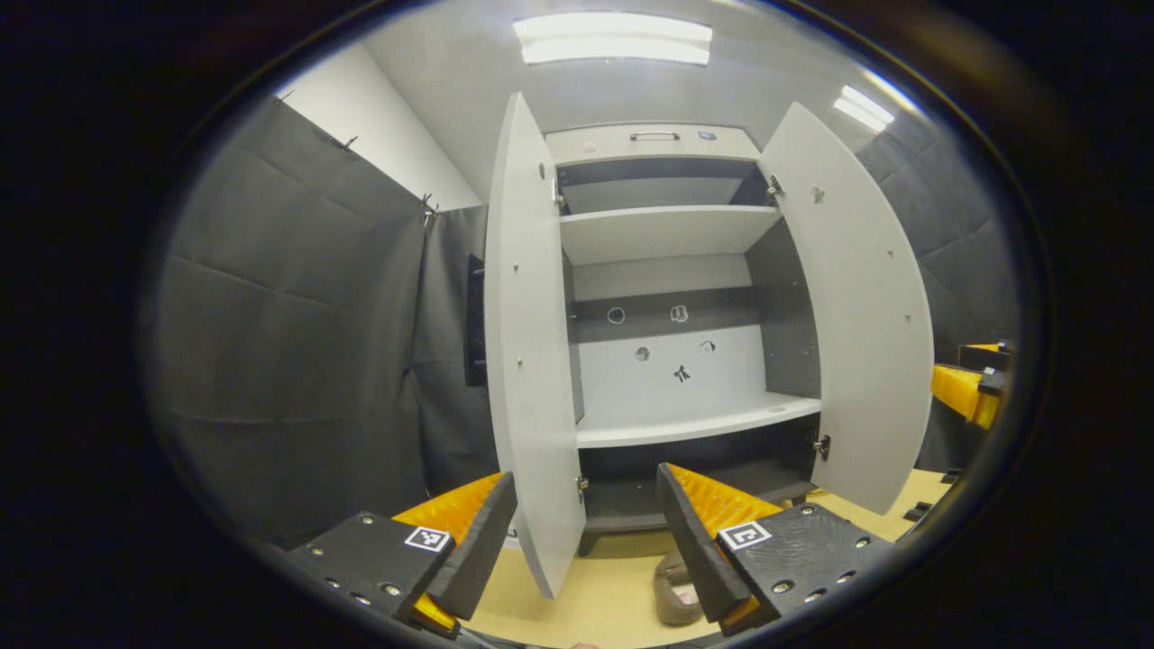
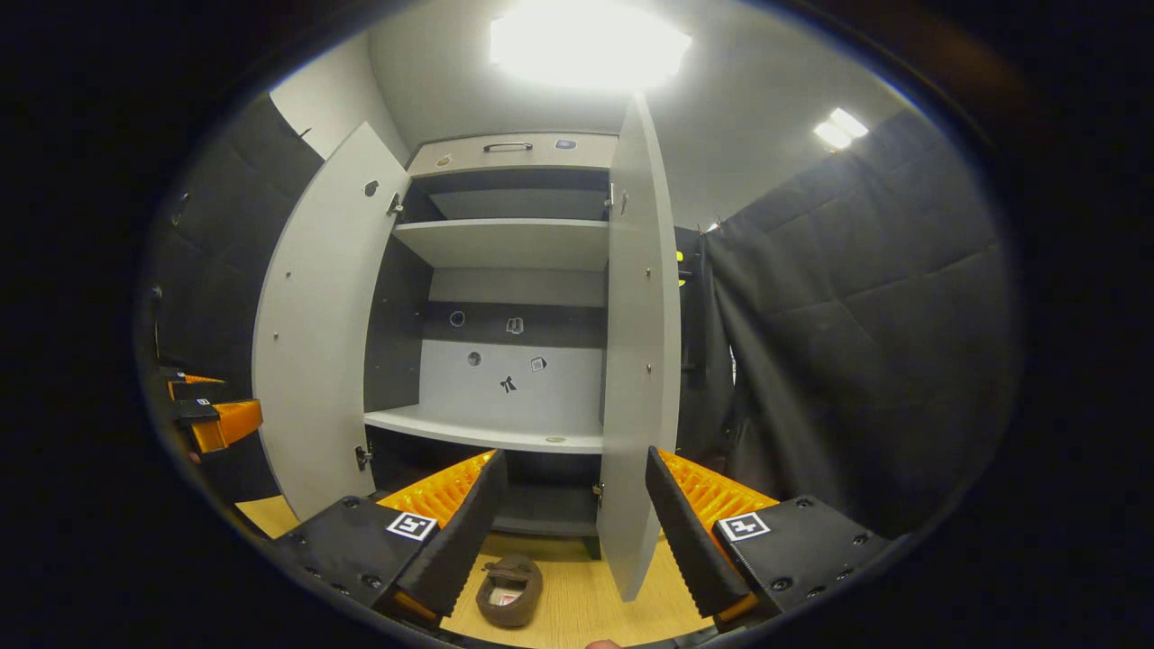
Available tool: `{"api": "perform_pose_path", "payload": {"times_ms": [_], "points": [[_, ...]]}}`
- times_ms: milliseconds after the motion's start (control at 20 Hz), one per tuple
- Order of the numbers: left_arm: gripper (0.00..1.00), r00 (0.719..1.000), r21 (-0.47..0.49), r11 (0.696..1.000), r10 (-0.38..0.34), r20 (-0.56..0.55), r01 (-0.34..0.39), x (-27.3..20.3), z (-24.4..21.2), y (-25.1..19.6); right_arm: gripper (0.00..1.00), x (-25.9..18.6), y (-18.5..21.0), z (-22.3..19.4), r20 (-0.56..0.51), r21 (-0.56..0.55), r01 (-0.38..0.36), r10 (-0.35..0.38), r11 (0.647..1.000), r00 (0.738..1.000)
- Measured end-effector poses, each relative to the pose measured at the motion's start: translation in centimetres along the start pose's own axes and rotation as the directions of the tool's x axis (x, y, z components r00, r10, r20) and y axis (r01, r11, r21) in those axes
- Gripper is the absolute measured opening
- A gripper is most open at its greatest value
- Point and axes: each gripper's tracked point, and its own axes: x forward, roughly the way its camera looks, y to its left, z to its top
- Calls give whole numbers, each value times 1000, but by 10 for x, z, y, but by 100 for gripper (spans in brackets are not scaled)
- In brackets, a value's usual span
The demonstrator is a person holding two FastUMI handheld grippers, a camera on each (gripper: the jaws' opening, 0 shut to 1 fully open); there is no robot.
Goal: Grab one shoe with the right hand and put it into the shoe cabinet, grab the other shoe with the left hand and put it into the shoe cabinet; then close the right door with the right hand and the left door with the left hand.
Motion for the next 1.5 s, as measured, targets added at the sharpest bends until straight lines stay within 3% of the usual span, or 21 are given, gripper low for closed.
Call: {"api": "perform_pose_path", "payload": {"times_ms": [450, 750, 950, 1100, 1500], "points": [[91, 999, 13, 999, 33, 7, -33, 0, 3, -4, 97, 3, -4, -3, 10, -8, -32, 32, 999, 999], [91, 994, 33, 994, 104, 15, -105, -22, 9, -12, 97, 3, 1, -16, -5, -33, -137, 137, 990, 991], [91, 985, 68, 982, 175, 2, -175, -39, 7, -9, 97, 6, 26, -36, -43, -6, -260, 259, 966, 965], [91, 979, 61, 977, 205, -4, -205, -41, 8, 2, 98, 12, 52, -68, -142, -1, -331, 328, 944, 934], [91, 967, 62, 965, 252, 43, -255, -17, 13, 58, 98, 44, 121, -142, -342, 35, -404, 391, 914, 854]]}}
